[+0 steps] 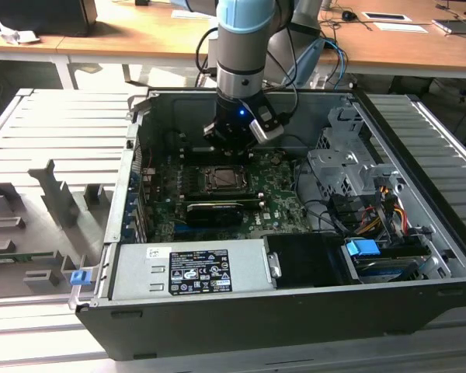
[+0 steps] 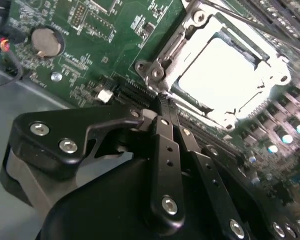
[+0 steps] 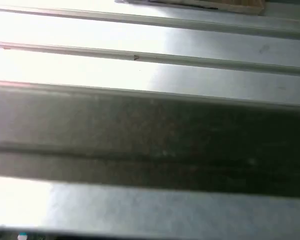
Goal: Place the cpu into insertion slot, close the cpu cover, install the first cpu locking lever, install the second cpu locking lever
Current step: 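Install the first cpu locking lever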
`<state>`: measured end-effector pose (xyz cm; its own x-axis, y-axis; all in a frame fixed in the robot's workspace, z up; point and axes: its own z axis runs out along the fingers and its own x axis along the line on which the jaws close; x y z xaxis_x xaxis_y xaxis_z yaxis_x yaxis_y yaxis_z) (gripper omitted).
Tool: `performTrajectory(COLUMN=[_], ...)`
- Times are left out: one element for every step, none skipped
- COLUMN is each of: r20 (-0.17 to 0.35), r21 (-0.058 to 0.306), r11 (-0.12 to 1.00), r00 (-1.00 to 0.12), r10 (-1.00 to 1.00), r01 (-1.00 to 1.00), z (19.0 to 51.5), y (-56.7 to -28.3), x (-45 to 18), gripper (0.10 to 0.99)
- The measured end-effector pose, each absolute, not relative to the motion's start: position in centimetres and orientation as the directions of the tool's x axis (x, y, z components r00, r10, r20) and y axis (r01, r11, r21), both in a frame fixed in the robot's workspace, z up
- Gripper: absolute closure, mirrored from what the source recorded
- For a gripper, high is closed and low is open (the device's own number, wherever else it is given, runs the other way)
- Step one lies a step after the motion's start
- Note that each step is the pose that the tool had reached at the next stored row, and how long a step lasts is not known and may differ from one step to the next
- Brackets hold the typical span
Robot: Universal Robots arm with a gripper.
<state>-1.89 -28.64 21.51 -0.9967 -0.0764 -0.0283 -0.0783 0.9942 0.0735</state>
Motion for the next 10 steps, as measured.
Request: performTrajectory(r20=[-0.028,-0.028,-0.028,-0.028,-0.028,-0.028,-0.028,-0.028,-0.028,-0.028], r21=[0.073,0.073,0.073,0.073,0.073,0.073,0.073,0.073,0.073,0.073], r11=[0.994,0.994,0.994,0.994,0.994,0.994,0.994,0.994,0.994,0.994], r00=[-0.997,-0.997,-0.997,-0.997,-0.997,-0.997,-0.997,-0.997,-0.997,-0.997], r10=[-0.077,-0.076,-0.076,-0.076,-0.076,-0.076,-0.076,-0.076,-0.076,-0.076], r01=[-0.078,-0.078,-0.078,-0.078,-0.078,-0.078,-0.078,-0.078,-0.078,-0.078], z=[22.06,22.07,22.07,22.07,22.07,22.06,22.06,22.07,22.07,22.07], y=[-28.67,-28.92,-28.96,-28.99,-29.03,-29.06,-29.09,-29.12,-29.13,-29.17], x=[-1.89,-1.89,-1.89,-1.89,-1.89,-1.89,-1.89,-1.89,-1.89,-1.89], gripper=[0.98,0.98,0.98,0.98,0.98,0.98,0.98,0.98,0.98,0.98])
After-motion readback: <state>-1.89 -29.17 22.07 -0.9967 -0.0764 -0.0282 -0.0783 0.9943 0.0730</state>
